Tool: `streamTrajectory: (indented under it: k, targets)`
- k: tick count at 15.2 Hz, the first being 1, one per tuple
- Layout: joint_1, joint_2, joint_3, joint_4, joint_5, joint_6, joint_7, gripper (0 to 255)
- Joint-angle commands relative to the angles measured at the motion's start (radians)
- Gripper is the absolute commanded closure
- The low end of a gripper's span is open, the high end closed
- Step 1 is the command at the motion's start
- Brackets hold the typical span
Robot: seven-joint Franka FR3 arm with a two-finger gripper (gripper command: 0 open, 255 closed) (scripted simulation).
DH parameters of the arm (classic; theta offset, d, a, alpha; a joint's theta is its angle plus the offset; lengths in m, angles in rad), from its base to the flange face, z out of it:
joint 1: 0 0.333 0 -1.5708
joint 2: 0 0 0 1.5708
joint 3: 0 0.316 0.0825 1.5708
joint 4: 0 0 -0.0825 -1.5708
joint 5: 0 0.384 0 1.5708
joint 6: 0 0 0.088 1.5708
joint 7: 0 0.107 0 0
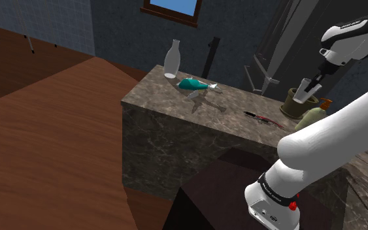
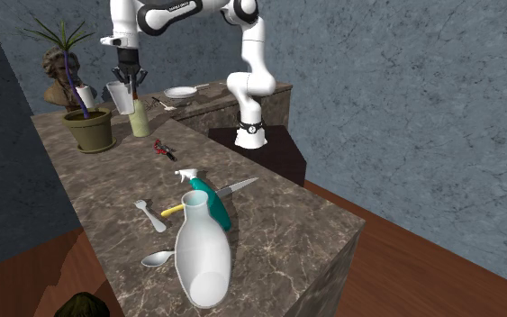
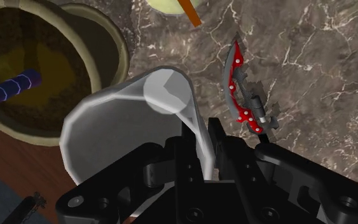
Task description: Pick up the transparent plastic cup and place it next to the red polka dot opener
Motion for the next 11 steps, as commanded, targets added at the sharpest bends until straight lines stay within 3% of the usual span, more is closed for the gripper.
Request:
streamTrajectory:
  k: [1, 11]
  targets:
    - [0.000, 0.005, -0.004, -0.023, 0.002, 0.027, -0.002, 255]
    - [0.004, 0.052, -0.031, -0.123, 0.035, 0.163, -0.032, 255]
